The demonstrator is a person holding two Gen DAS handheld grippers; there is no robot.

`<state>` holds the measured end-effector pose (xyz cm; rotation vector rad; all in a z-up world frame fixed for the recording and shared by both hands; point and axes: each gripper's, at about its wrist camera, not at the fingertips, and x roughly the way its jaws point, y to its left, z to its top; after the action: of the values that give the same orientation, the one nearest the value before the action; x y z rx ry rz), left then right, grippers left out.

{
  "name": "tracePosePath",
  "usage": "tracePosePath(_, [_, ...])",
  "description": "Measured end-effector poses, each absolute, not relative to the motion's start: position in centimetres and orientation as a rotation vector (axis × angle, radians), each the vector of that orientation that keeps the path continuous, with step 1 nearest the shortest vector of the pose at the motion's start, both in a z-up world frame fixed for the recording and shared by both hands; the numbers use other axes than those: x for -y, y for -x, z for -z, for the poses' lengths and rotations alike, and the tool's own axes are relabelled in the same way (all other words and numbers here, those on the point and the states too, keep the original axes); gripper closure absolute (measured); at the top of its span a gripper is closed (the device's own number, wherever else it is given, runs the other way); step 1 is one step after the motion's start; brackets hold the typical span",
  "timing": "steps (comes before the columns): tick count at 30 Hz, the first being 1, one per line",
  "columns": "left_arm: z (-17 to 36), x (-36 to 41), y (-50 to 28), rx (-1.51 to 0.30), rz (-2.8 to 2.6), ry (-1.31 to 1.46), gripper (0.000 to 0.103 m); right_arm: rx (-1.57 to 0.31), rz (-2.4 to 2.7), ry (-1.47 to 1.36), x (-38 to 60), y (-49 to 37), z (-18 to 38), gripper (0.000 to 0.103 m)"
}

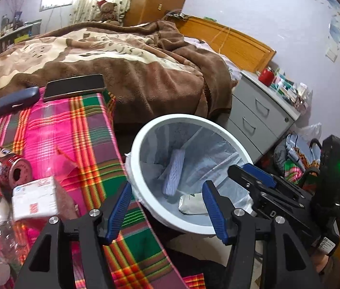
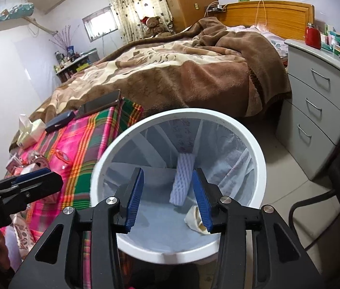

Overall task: Collect trash
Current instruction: 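Withdraw both tools from the bin back toward the trash on the bed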

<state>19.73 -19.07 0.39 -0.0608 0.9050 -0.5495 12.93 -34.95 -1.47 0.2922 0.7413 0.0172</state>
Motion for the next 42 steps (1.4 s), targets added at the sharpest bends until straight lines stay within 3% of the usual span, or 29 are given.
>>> tracePosePath(24, [-3.4,4.9,-10.9,-0.765,0.385,0.143,0.042,-0.639,-0.159,-0.246,27.2,-8.3,-0.8,0.06])
tracePosePath(42, [0.3,-2.2,-4.9,-0.792,0.314,0.176,0.038,-0.659,-0.274,-0.231,22.3,-6.0,1.7,0.059])
